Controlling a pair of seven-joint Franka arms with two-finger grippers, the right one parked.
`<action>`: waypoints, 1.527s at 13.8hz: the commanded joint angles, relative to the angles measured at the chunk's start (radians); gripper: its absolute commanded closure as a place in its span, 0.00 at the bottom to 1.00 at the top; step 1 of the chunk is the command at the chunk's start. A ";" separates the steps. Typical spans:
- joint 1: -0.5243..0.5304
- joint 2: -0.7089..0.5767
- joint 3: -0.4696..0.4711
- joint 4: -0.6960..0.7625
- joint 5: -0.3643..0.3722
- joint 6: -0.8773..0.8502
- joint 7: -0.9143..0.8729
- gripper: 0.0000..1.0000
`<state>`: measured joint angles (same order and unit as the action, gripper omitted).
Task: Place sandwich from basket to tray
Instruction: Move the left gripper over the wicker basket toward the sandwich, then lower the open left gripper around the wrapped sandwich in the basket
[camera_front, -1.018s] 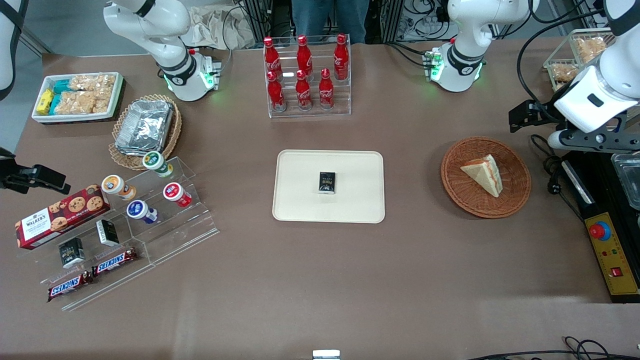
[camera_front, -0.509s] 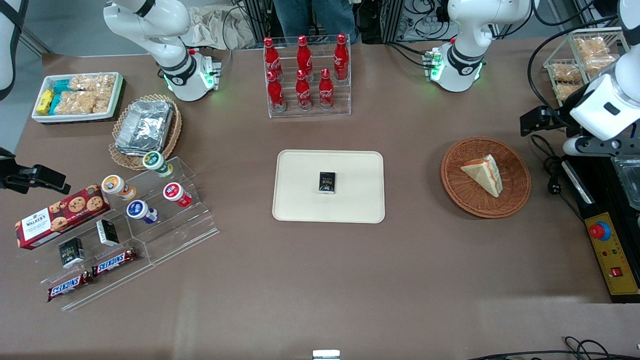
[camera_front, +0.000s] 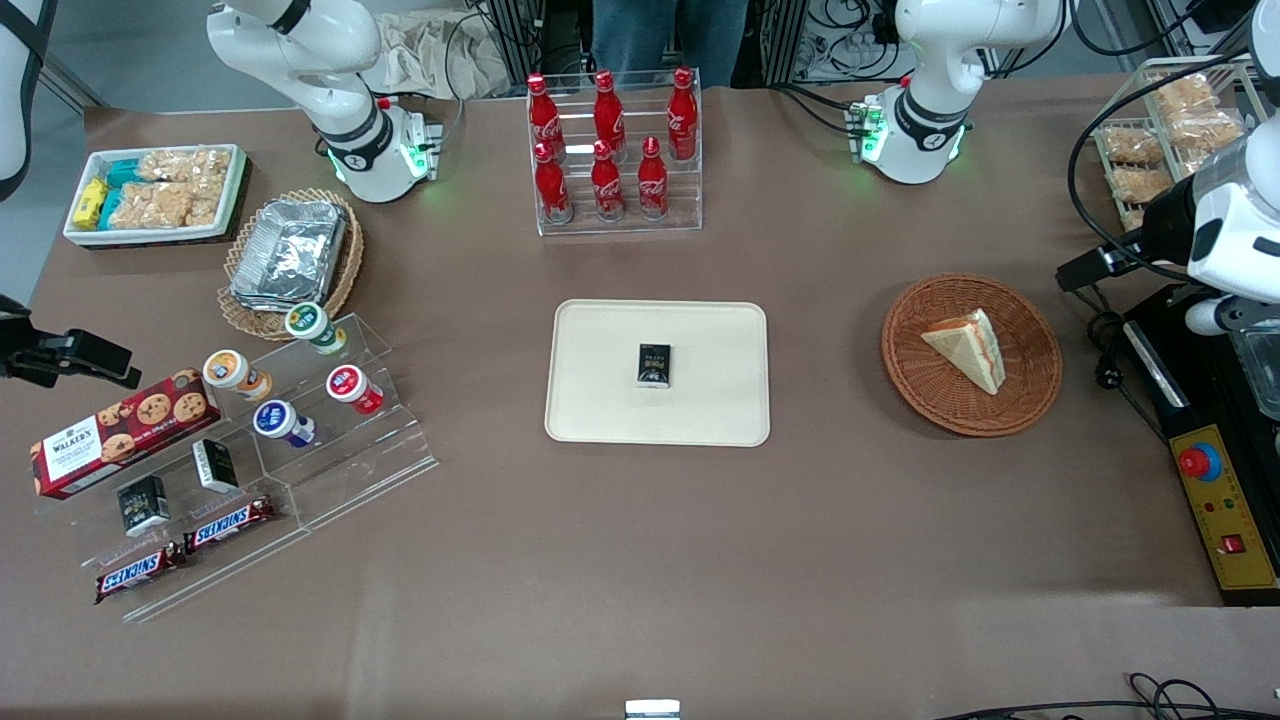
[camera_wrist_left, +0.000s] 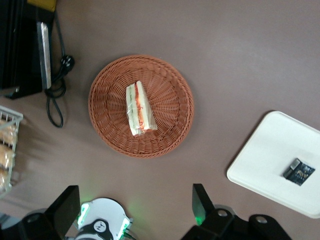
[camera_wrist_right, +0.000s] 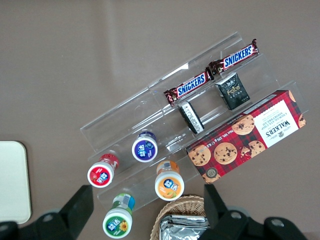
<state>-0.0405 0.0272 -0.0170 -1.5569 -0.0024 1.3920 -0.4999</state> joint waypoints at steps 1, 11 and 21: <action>0.013 -0.107 0.023 -0.144 0.012 0.048 -0.078 0.00; 0.014 -0.311 0.020 -0.619 0.055 0.368 -0.289 0.00; 0.014 -0.213 0.022 -0.957 0.055 0.844 -0.394 0.00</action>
<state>-0.0252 -0.2122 0.0071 -2.4713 0.0384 2.1591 -0.8630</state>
